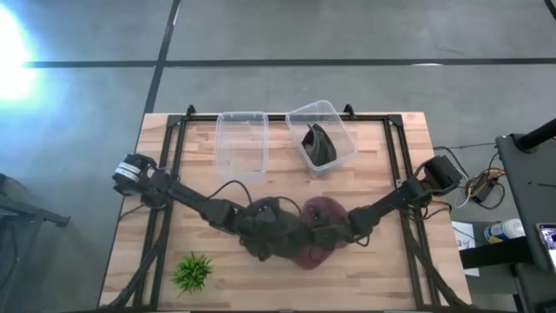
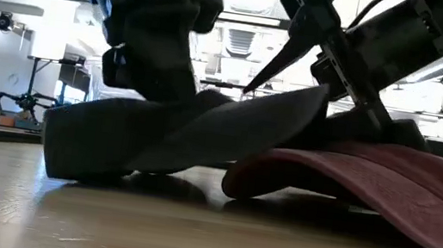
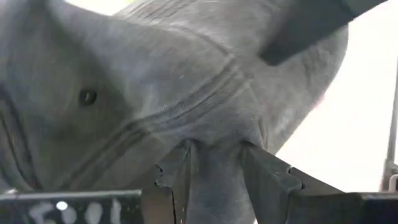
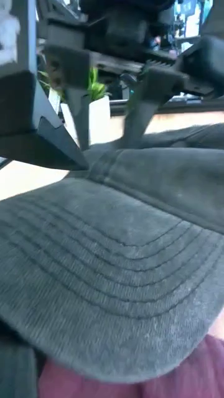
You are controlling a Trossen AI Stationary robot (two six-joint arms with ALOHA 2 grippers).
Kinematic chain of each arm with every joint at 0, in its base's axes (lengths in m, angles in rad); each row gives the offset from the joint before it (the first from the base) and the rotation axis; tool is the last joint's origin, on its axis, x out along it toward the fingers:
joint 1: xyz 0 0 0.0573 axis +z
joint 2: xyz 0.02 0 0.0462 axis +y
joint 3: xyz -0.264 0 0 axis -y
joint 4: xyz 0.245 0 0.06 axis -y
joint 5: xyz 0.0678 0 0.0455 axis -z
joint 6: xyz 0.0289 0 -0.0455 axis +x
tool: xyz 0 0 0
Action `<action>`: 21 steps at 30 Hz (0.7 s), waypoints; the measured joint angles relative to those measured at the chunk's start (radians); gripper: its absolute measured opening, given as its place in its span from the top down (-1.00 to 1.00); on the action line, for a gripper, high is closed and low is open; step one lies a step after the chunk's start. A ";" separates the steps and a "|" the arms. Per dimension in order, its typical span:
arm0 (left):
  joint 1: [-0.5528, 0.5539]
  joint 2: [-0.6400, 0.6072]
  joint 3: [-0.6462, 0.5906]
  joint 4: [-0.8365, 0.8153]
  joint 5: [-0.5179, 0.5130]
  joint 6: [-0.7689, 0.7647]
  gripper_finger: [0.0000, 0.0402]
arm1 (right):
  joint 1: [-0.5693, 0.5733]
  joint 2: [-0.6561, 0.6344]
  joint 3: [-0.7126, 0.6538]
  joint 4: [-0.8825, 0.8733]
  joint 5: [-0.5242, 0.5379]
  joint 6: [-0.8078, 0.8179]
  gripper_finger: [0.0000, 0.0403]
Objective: Pick & Place hat
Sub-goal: Put the black cap into the right transparent bin
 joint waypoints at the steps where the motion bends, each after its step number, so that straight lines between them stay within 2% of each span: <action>1: -0.005 0.000 0.000 0.004 -0.018 -0.001 0.34 | -0.001 -0.001 0.003 0.002 0.000 -0.010 -0.16; 4: -0.007 0.000 0.000 0.005 -0.065 -0.010 0.34 | -0.003 -0.005 0.004 0.001 -0.002 -0.021 -0.13; 7: -0.006 -0.002 0.000 0.020 -0.077 -0.013 0.34 | 0.001 -0.015 0.002 -0.004 -0.010 -0.043 -0.02; 13: -0.008 -0.036 0.037 0.021 -0.108 0.007 0.34 | 0.001 -0.058 -0.002 -0.012 -0.031 -0.113 0.44; 18: -0.015 -0.062 0.098 0.019 -0.169 0.038 0.34 | 0.003 -0.114 -0.004 -0.101 -0.039 -0.164 0.87; 21: -0.021 -0.090 0.141 0.014 -0.173 0.038 0.34 | 0.010 -0.165 -0.005 -0.151 -0.038 -0.214 0.92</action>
